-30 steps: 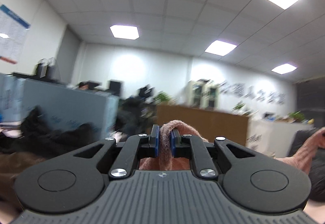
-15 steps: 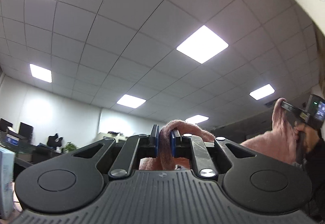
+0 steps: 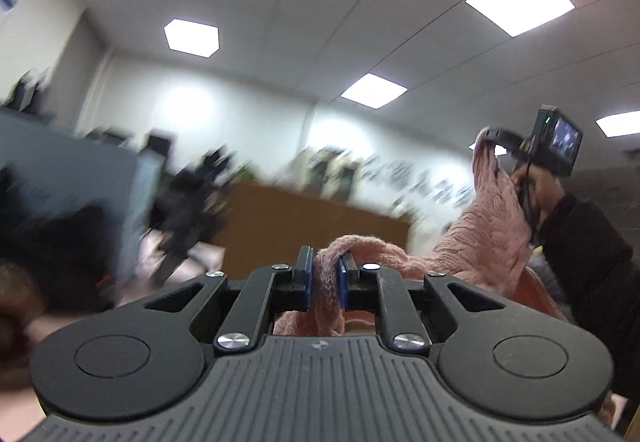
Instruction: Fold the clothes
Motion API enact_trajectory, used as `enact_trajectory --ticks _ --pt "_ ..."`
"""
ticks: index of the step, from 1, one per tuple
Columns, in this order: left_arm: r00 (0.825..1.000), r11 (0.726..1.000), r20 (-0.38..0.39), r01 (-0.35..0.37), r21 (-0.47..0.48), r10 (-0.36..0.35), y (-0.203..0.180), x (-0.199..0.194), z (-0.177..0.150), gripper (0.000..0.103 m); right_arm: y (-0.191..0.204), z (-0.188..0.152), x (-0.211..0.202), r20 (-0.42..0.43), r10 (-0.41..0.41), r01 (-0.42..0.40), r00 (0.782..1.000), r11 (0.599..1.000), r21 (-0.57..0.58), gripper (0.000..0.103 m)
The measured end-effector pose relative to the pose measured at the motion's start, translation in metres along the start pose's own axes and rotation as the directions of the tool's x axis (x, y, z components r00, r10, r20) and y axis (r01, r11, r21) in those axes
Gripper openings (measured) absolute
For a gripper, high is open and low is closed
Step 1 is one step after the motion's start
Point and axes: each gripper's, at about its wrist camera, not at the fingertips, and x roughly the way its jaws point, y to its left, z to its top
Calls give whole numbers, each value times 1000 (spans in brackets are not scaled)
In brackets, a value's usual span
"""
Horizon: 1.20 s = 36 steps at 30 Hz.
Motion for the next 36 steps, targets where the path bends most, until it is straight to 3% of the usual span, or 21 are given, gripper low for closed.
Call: enact_trajectory --ticks 3,6,8,11,12,13,14,15,17,20,23,27,30,31,34,36 --pt "984 987 -90 -160 -31 157 35 -8 -17 10 77 -49 21 -113 152 -156 982 987 -29 7" --pt "950 958 -137 -285 -25 279 57 -19 -23 10 154 -86 29 -193 293 -306 937 951 -43 7" --pt "922 933 -156 -359 0 355 70 -27 -23 11 191 -102 31 -226 376 -391 899 920 -24 7" --pt "897 911 -160 -411 39 412 74 -29 -15 15 226 -104 30 -242 500 -516 831 857 -1 9" --pt "888 902 -158 -428 57 432 72 -25 -13 31 229 -96 31 -255 528 -548 810 836 -11 25" --pt "879 892 -155 -445 75 451 70 -21 -12 43 234 -92 31 -281 553 -583 784 812 -28 70" --pt "877 887 -138 -453 89 461 65 -19 -7 63 234 -85 30 -298 567 -605 768 795 -44 93" --pt "875 882 -121 -460 102 470 60 -16 -2 71 229 -77 29 -289 565 -604 773 795 -61 103" --pt "898 899 -75 -425 110 434 53 -15 6 76 212 -56 24 -269 542 -581 796 810 -84 103" --pt "933 928 -11 -357 105 360 50 -8 19 80 175 -40 22 -276 528 -557 803 829 -35 103" --pt "950 942 34 -312 120 311 50 -2 27 81 130 -28 14 -267 482 -498 835 867 10 103" --pt "937 933 38 -349 86 347 65 -5 32 81 48 -21 -28 -235 338 -346 912 938 6 103" --pt "900 900 -11 -434 37 435 85 -17 27 82 2 -24 -63 -244 193 -198 950 980 4 103" --pt "874 875 -21 -485 5 485 95 -28 25 82 -12 -27 -75 -255 152 -151 955 988 23 103" --pt "843 841 -16 -537 -67 537 106 -50 25 82 -53 -42 -103 -291 53 -10 955 989 150 103" --pt "845 844 5 -533 -63 534 102 -58 27 82 -76 -52 -119 -323 17 66 946 967 246 103"
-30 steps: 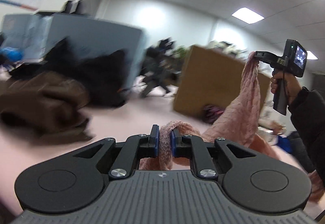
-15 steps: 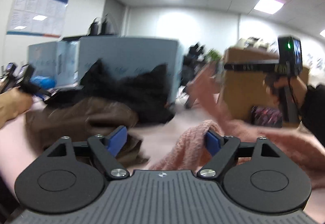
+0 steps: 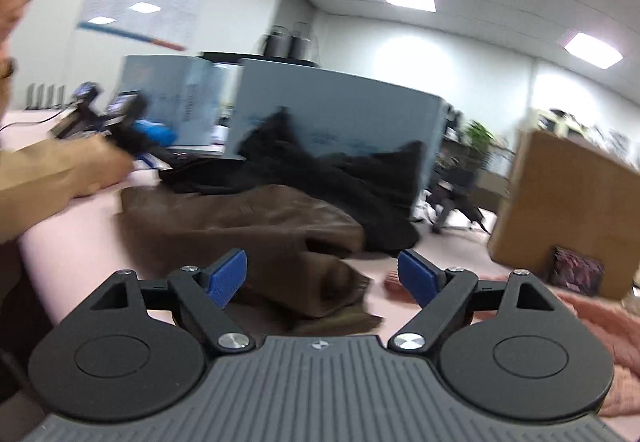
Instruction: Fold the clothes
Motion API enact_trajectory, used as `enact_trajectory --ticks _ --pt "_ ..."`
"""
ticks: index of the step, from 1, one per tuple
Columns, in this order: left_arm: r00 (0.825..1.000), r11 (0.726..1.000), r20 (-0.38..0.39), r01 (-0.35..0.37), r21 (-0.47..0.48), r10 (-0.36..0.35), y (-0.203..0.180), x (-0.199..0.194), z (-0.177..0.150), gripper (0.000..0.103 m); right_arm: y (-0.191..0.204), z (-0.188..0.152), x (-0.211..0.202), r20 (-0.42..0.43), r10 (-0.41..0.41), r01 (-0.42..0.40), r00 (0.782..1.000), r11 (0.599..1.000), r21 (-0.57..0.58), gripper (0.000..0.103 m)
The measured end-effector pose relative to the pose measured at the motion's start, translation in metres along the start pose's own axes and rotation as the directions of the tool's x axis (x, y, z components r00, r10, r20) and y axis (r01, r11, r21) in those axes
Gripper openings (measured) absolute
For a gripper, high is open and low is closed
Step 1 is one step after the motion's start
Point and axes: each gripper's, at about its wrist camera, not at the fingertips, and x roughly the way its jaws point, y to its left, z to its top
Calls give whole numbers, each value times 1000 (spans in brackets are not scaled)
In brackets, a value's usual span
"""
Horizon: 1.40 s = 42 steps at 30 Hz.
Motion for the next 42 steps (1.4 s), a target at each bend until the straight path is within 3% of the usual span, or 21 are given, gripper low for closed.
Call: enact_trajectory --ticks 3,7,11,16,19,22,23,24,26,27,31,33,35,37,39,42 --pt "996 995 2 94 43 -94 -18 -2 4 83 -26 -18 -16 -48 -39 45 998 991 126 103" --pt "962 953 -14 272 136 -272 -59 2 8 83 -43 -37 -49 -66 -86 94 994 987 129 103" --pt "900 876 -44 433 214 -434 -108 9 10 83 -56 -51 -93 -88 -148 152 985 987 45 103" --pt "815 767 -120 575 286 -567 -174 24 2 84 -73 -85 -116 -211 -125 124 969 992 -19 100" --pt "750 689 -238 662 296 -618 -221 39 -16 84 -83 -97 -110 -263 -82 75 961 996 -38 96" --pt "698 610 -394 715 340 -599 -266 53 -44 84 -81 -99 -99 -302 -6 -30 953 993 -115 96" --pt "679 572 -448 733 367 -582 -280 57 -54 84 -79 -97 -97 -311 19 -67 950 987 -143 96" --pt "659 533 -500 750 391 -561 -294 60 -65 84 -75 -94 -94 -330 65 -128 942 976 -175 96" --pt "648 498 -557 759 419 -520 -315 70 -79 84 -66 -90 -84 -389 202 -287 899 942 -174 96" --pt "645 501 -574 760 414 -505 -326 78 -84 84 -61 -90 -77 -416 254 -346 873 924 -162 96" --pt "605 537 -618 778 326 -502 -357 111 -87 84 -41 -91 -45 -509 332 -474 794 863 -176 96" --pt "596 554 -624 778 296 -504 -369 126 -89 84 -38 -89 -25 -543 291 -458 788 866 -200 95" --pt "595 572 -625 774 273 -506 -378 141 -92 84 -41 -87 -6 -570 269 -448 776 872 -198 75" --pt "589 586 -626 772 247 -511 -386 154 -95 84 -47 -85 14 -591 248 -432 767 882 -190 38" --pt "584 595 -627 771 229 -515 -392 169 -101 84 -52 -83 33 -581 199 -391 789 892 -226 20" --pt "586 625 -612 758 184 -531 -394 182 -102 84 -66 -84 61 -547 117 -295 829 923 -248 19"
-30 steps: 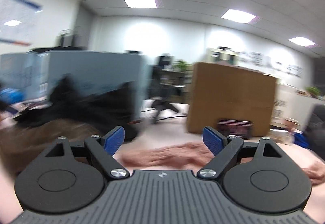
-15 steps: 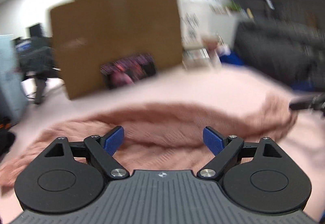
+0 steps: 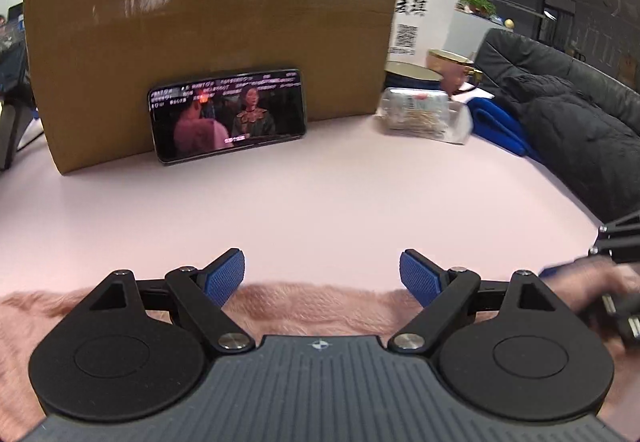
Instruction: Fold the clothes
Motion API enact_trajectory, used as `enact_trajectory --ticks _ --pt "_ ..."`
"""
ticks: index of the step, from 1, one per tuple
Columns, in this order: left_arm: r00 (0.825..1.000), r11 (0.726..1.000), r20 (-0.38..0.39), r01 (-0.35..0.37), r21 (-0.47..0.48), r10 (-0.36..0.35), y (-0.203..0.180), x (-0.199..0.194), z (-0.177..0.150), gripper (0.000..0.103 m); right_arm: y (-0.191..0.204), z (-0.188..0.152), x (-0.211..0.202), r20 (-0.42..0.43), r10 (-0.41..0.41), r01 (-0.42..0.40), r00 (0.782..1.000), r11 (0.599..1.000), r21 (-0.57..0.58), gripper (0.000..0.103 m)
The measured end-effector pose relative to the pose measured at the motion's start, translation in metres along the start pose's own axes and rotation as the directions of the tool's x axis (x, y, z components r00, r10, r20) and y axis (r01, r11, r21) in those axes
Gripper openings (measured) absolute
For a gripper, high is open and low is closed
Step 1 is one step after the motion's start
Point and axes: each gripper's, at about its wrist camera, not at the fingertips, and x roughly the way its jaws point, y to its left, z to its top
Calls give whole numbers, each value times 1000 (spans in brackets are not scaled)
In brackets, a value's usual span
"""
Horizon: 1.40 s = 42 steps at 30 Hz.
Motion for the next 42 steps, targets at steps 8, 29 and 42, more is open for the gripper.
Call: enact_trajectory --ticks 8,29,42 --pt "951 969 221 -181 -166 216 52 -91 11 84 -35 1 5 55 -115 103 992 978 182 89" --pt "941 781 -106 -327 -532 322 169 -128 -49 83 -120 5 -56 283 0 -168 959 806 568 100" --pt "600 602 63 -799 -1 797 139 -111 -17 81 -18 11 -19 174 42 -81 984 972 220 100"
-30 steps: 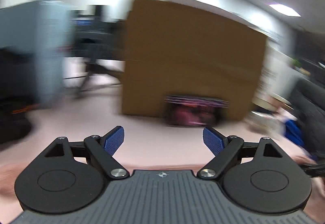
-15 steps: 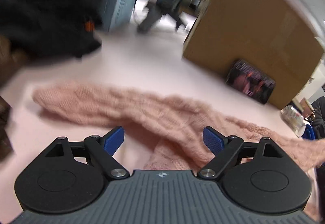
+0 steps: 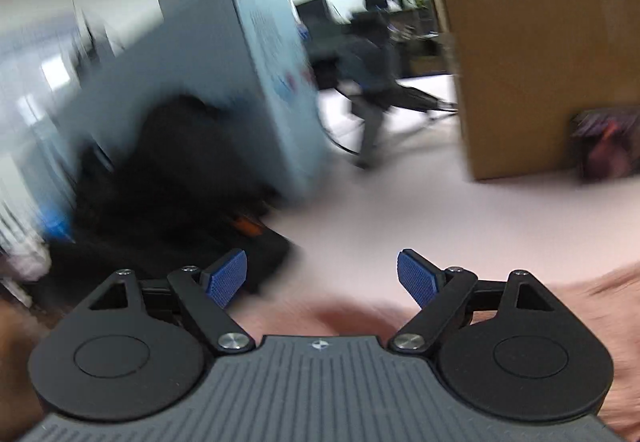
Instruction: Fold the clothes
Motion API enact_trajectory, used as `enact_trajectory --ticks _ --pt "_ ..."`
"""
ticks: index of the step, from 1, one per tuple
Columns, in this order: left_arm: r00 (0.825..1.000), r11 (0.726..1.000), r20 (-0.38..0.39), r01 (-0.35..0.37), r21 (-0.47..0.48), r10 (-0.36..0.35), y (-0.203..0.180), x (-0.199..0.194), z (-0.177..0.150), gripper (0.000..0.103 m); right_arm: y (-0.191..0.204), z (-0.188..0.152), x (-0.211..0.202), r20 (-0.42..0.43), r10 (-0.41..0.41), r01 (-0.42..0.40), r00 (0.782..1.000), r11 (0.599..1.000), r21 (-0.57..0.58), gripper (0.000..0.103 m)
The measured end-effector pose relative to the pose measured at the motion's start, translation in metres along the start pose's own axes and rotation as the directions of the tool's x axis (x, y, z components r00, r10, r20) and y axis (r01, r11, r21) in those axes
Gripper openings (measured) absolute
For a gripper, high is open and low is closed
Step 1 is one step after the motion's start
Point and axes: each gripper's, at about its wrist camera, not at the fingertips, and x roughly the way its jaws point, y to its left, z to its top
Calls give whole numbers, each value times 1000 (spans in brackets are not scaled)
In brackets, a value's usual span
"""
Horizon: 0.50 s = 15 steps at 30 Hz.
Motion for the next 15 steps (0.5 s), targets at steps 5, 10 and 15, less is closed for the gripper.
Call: enact_trajectory --ticks 5,10,15 --pt "942 946 78 323 40 -325 -23 -67 -3 83 23 -2 15 -18 68 -68 998 997 -41 100" --pt "869 836 54 455 307 -492 -89 -96 -14 83 39 -12 40 -121 65 -73 990 995 -61 100" --pt "931 862 39 318 395 -362 -96 -79 -26 83 40 -21 46 -156 -5 -14 988 993 -117 99"
